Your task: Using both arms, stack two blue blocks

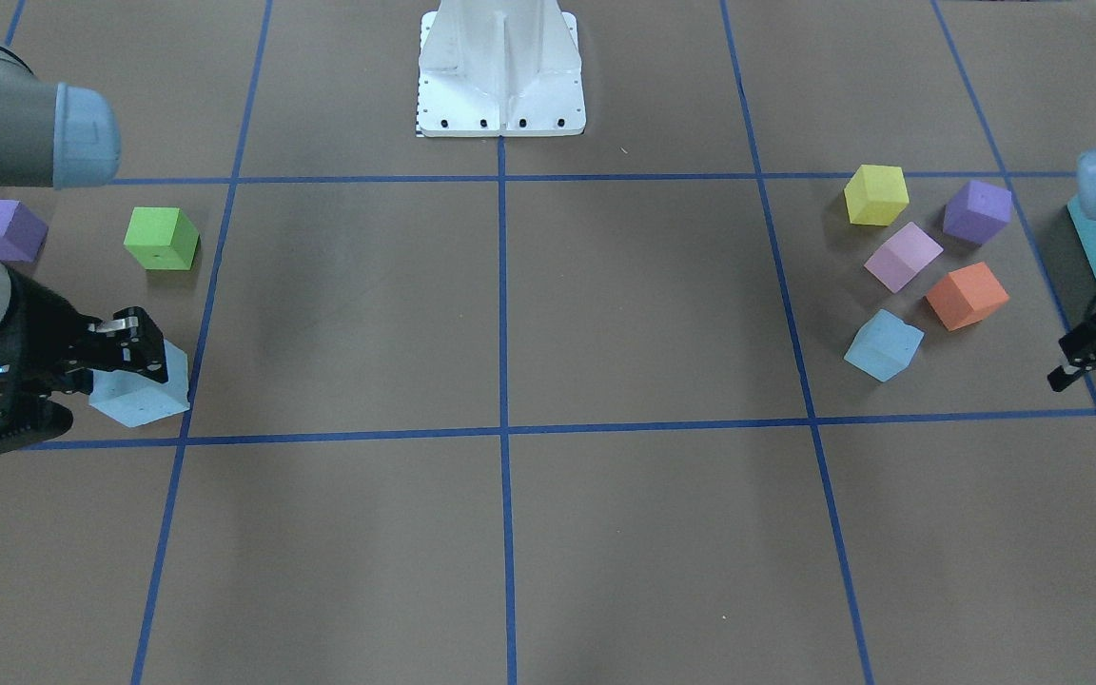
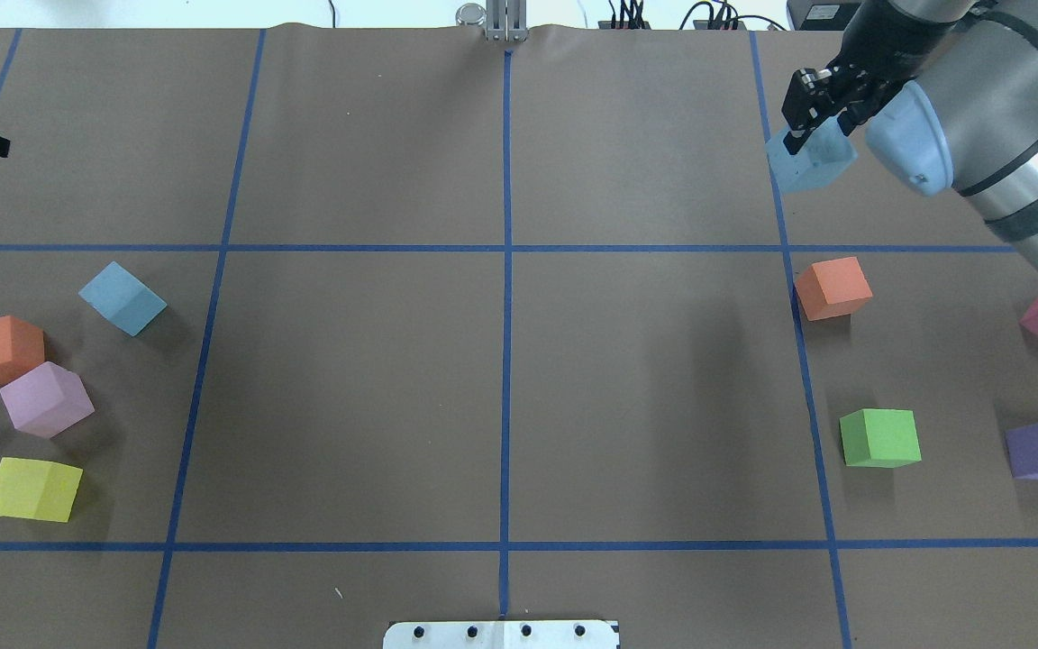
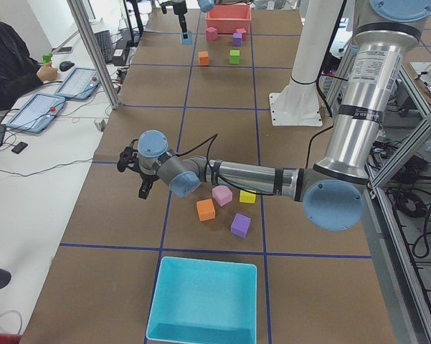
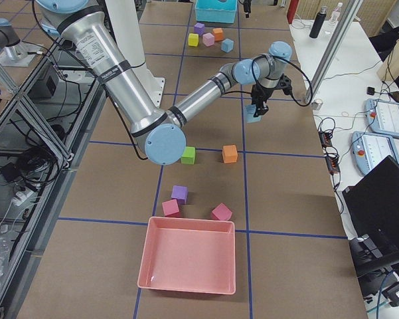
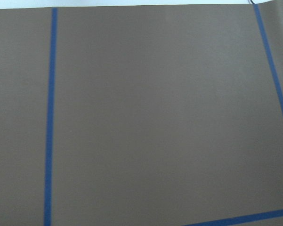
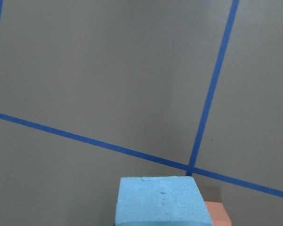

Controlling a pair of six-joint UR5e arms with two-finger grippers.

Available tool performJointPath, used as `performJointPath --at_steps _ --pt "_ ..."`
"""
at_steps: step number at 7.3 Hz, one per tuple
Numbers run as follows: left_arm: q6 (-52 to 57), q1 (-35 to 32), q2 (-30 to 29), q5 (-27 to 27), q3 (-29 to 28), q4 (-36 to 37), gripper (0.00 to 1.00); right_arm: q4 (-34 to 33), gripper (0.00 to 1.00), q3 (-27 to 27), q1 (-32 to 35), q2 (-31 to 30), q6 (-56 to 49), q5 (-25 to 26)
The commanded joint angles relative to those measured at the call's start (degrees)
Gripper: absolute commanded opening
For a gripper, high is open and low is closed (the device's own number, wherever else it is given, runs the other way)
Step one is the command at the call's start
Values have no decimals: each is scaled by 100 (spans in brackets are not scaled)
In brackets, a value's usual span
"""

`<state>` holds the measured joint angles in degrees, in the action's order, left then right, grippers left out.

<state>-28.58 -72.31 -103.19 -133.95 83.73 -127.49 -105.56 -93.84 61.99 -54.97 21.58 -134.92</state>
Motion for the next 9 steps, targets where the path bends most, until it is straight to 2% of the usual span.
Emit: performJointPath --at_steps 1,3,5,7,9 --pt "-33 943 -96 210 520 -31 97 -17 42 -326 -615 65 493 464" --pt "46 1541 -70 666 697 -40 97 9 43 -416 -960 127 654 633" --pt "1078 1615 567 677 907 -49 97 9 43 -442 -1101 214 689 633" --pt "1127 1632 668 686 891 -31 97 27 43 -442 -1713 565 1659 1053" --pt "1145 1667 677 695 891 -22 97 376 43 -390 -2241 759 2689 1360"
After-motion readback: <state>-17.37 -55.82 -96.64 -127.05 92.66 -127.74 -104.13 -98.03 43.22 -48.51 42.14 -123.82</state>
